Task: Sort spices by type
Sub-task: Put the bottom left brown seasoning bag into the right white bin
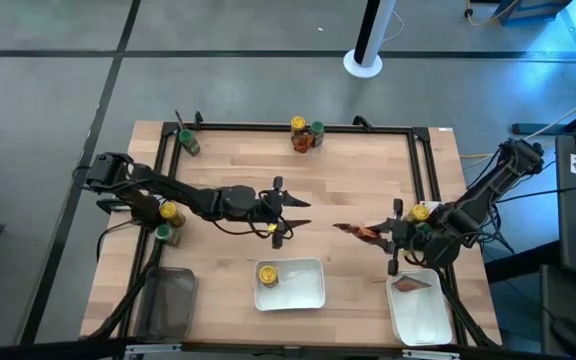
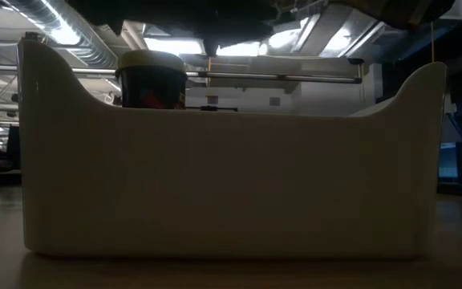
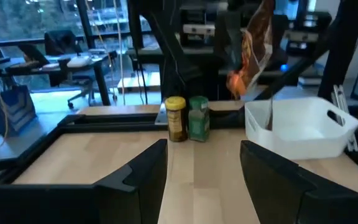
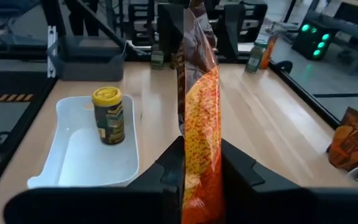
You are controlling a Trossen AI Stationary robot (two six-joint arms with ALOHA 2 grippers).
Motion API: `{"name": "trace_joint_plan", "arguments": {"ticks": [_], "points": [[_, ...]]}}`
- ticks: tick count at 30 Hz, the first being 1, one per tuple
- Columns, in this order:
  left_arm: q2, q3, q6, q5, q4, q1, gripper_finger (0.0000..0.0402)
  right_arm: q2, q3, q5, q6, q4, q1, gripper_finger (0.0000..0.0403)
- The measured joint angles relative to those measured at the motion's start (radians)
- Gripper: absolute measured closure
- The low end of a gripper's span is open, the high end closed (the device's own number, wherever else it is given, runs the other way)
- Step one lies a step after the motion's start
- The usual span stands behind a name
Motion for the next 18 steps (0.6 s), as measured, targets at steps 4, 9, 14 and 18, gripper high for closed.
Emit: {"name": "trace_joint_plan", "arguments": {"ticks": [4,9,14,18], "points": [[0.049,-0.006,-0.028,0.035,0.074,0.013,0.0216,0.002,-0.076,0.010,-0.036,0.163,-0.002,0.0341],[0.126,-0.005,-0.049,0.123,0.242,0.020,0.0216,0.003,-0.179,0.024,-0.210,0.494,-0.002,0.0342],[0.175,0.015,-0.076,0.182,0.343,0.019,0.0216,0.027,-0.231,0.015,-0.289,0.685,-0.033,0.0342],[0.211,0.060,-0.079,0.202,0.341,0.016,0.0216,0.087,-0.232,-0.050,-0.299,0.746,-0.102,0.0342]]}}
